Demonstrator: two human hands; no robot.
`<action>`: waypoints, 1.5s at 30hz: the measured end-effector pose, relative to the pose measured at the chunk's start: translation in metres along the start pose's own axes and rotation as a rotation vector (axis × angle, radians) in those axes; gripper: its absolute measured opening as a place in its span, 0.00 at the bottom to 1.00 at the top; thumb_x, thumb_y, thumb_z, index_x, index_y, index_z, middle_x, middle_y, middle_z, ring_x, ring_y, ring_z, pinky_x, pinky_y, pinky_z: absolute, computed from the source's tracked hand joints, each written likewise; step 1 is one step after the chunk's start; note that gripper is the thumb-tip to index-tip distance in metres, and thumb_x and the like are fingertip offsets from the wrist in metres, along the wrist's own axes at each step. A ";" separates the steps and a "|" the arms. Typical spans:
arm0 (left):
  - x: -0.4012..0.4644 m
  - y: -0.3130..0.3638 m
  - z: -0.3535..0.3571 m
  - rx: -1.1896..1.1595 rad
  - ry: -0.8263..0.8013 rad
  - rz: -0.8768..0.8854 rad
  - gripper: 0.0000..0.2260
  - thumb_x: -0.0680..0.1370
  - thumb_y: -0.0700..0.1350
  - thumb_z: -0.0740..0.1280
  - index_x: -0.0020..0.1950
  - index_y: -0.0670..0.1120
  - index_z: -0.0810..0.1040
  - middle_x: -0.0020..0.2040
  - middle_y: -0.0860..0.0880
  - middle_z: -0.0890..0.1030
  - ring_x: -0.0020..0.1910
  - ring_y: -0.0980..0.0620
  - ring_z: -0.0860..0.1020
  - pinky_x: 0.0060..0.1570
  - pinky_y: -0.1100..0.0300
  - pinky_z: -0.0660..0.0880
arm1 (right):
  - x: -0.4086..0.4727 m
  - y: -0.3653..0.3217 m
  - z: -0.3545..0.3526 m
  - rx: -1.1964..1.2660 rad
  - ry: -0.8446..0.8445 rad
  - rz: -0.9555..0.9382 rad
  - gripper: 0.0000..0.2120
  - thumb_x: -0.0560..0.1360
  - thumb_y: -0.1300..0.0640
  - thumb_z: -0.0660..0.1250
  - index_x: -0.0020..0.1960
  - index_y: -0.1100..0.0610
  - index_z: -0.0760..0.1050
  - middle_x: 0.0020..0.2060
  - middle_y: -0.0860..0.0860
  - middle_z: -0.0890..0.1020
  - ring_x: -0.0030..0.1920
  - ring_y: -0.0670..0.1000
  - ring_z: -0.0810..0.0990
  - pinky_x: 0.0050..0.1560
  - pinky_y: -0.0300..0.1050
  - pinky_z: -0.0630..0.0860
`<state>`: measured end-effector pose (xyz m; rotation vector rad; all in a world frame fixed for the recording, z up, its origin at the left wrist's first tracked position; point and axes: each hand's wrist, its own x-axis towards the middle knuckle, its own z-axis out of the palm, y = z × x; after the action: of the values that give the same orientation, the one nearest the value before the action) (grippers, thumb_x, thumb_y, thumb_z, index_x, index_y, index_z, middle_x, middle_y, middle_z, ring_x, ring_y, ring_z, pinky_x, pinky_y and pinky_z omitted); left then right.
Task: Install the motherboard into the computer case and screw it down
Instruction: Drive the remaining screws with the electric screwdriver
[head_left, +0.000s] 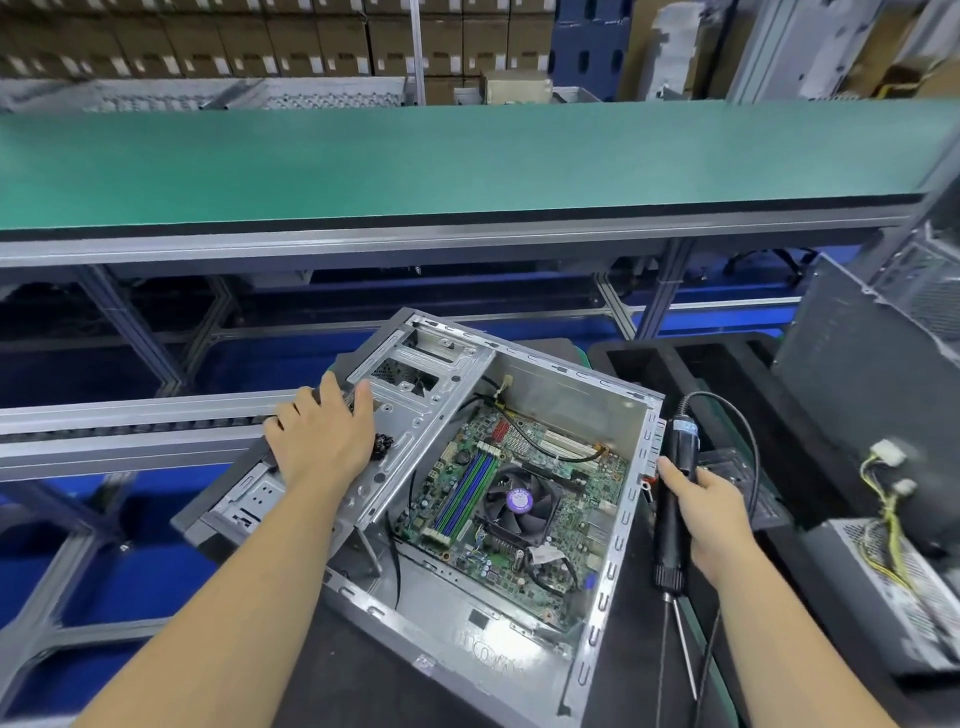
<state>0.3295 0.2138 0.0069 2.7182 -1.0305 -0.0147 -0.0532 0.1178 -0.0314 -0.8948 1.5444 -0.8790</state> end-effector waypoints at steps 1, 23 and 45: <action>0.000 0.000 0.000 0.002 0.000 0.003 0.33 0.80 0.66 0.39 0.79 0.50 0.58 0.75 0.40 0.66 0.72 0.38 0.64 0.70 0.40 0.57 | 0.002 -0.001 -0.002 0.024 -0.005 0.019 0.08 0.78 0.56 0.73 0.52 0.61 0.81 0.42 0.61 0.84 0.37 0.59 0.81 0.38 0.51 0.80; 0.001 0.000 0.000 0.029 0.035 -0.010 0.33 0.80 0.67 0.41 0.78 0.49 0.59 0.73 0.41 0.68 0.69 0.37 0.66 0.68 0.40 0.58 | -0.012 0.029 0.023 -0.734 0.010 -0.137 0.08 0.78 0.57 0.68 0.53 0.61 0.80 0.46 0.59 0.84 0.46 0.60 0.79 0.48 0.51 0.76; -0.034 -0.024 -0.015 -0.082 -0.034 -0.328 0.37 0.79 0.67 0.45 0.79 0.44 0.56 0.75 0.35 0.62 0.72 0.34 0.61 0.70 0.39 0.54 | -0.057 -0.061 0.106 -0.810 -0.233 -0.420 0.23 0.86 0.53 0.56 0.80 0.58 0.63 0.79 0.59 0.64 0.77 0.59 0.65 0.74 0.52 0.62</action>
<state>0.3208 0.2569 0.0142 2.7861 -0.5681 -0.1553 0.0643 0.1337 0.0337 -1.8826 1.5316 -0.3755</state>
